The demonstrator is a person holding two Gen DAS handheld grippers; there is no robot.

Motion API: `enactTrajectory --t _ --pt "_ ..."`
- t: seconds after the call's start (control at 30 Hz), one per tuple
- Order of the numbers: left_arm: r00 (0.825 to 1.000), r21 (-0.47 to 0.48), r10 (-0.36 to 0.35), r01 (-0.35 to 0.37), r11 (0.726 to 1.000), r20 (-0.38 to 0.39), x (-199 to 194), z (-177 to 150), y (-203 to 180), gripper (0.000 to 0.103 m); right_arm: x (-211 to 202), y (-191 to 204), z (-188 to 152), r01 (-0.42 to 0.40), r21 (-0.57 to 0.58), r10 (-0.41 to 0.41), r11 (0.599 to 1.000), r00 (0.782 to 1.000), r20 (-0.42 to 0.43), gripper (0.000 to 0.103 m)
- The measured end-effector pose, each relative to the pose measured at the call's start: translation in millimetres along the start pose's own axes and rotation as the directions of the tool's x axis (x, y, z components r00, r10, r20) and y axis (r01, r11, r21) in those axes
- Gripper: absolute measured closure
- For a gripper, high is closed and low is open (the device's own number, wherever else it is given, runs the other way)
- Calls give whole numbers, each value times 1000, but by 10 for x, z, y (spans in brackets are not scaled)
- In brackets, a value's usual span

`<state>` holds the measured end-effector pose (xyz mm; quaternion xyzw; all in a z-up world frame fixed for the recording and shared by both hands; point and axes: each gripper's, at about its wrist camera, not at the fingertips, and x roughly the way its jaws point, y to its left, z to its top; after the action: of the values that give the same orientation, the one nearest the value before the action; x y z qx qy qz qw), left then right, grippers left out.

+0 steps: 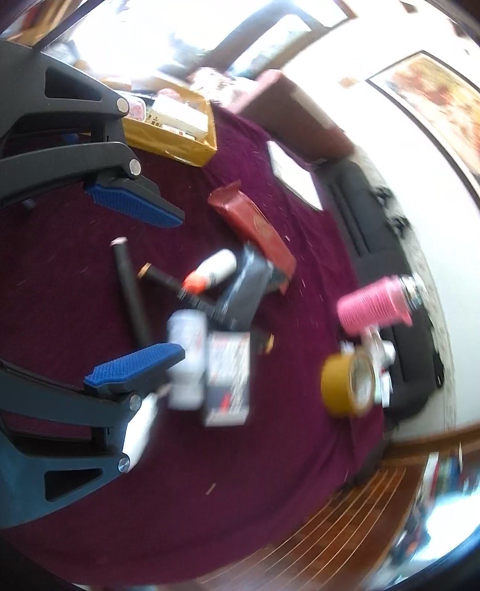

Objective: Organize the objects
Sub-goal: 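Grasp the orange-capped white bottle with the right tool while the left tool approaches a marker, then grasp the orange-capped black marker with the left tool while the right tool lifts the bottle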

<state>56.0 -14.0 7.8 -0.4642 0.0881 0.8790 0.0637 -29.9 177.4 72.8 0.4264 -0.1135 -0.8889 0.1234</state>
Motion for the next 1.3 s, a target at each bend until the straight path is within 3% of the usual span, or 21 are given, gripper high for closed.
enactTrajectory --t 0.13,0.23,0.3,0.33,0.37,0.4,0.57,0.67,0.73,0.8,0.93,1.1,1.2,1.27,1.3 --pt "1000 0 -1 1 1000 -1 4 7 12 1 579 349 158 69 -145 -88 987 988 -124 39" --pt "1000 0 -1 1 1000 0 6 6 13 1 950 498 198 192 -232 -233 954 958 -165 39" --pt "1000 0 -1 1 1000 -1 8 6 14 1 1135 512 196 217 -245 -268 945 943 -197 44" --pt "1000 0 -2 2 1000 -1 7 5 13 1 1189 500 185 209 -238 -262 949 940 -219 51" --pt "1000 0 -2 2 1000 -1 6 3 13 1 1228 470 171 202 -224 -255 954 936 -243 69" --pt "1000 0 -2 2 1000 0 8 5 15 1 1207 435 175 187 -195 -232 963 941 -245 76" --pt "1000 0 -5 5 1000 0 10 13 39 1 988 252 79 60 -56 -74 997 958 -276 79" --pt "998 -4 -59 59 998 29 -66 -13 68 2 645 73 3 -46 38 53 998 973 -224 79" --pt "989 -28 -136 138 990 59 -189 -16 134 2 309 -67 -92 -106 75 116 992 981 -153 79" --pt "983 -35 -167 170 985 79 -297 58 164 2 -13 -244 -227 -156 104 164 982 983 -77 79" --pt "980 13 -162 161 987 118 -351 411 36 2 -392 -646 -518 -228 188 222 955 974 51 79" --pt "961 78 -234 224 971 148 -65 1000 -242 2 -444 -1004 -817 -252 279 223 927 966 132 79" --pt "963 141 -258 246 959 75 245 1305 -417 12 -365 -1158 -893 -292 326 253 899 955 156 79" --pt "964 181 -264 252 951 45 383 1411 -510 32 -321 -1182 -905 -288 341 251 895 957 148 79" --pt "963 190 -267 258 947 27 461 1453 -531 38 -327 -1177 -901 -280 339 241 898 958 152 79"
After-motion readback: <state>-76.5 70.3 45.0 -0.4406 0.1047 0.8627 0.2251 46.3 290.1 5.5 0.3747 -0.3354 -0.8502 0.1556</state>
